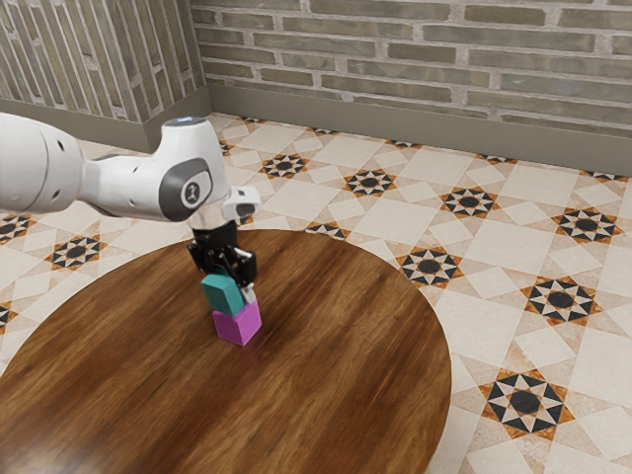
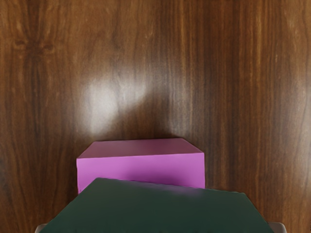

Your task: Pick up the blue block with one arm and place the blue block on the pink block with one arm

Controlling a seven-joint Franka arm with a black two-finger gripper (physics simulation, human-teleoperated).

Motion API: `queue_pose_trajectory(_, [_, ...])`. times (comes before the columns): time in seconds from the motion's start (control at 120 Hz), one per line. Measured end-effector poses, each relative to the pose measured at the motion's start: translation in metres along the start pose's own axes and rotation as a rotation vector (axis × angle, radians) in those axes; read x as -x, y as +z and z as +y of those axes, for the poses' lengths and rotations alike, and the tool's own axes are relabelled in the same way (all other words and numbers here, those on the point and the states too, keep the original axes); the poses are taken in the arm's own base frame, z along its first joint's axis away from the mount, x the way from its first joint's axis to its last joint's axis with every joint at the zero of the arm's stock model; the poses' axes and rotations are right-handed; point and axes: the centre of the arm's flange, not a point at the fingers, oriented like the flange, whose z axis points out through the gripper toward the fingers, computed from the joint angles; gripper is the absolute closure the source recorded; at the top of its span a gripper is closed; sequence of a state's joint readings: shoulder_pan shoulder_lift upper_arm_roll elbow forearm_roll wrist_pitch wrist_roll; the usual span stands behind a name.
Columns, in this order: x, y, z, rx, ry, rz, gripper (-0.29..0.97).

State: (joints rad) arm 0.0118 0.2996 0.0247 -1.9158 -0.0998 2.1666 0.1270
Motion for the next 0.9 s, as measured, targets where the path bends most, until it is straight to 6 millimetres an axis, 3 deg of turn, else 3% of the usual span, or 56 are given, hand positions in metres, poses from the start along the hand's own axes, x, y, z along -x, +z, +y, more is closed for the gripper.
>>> queue_pose_trajectory(0.75, [-0.0039, 0.0079, -0.0036, 0.000, 0.023, -0.038, 0.27])
queue_pose_trajectory(0.825, [-0.0040, 0.0080, -0.0029, 0.000, 0.038, -0.039, 0.32])
queue_pose_trajectory(0.9, [-0.0040, 0.0081, -0.0018, 0.001, 0.057, -0.039, 0.26])
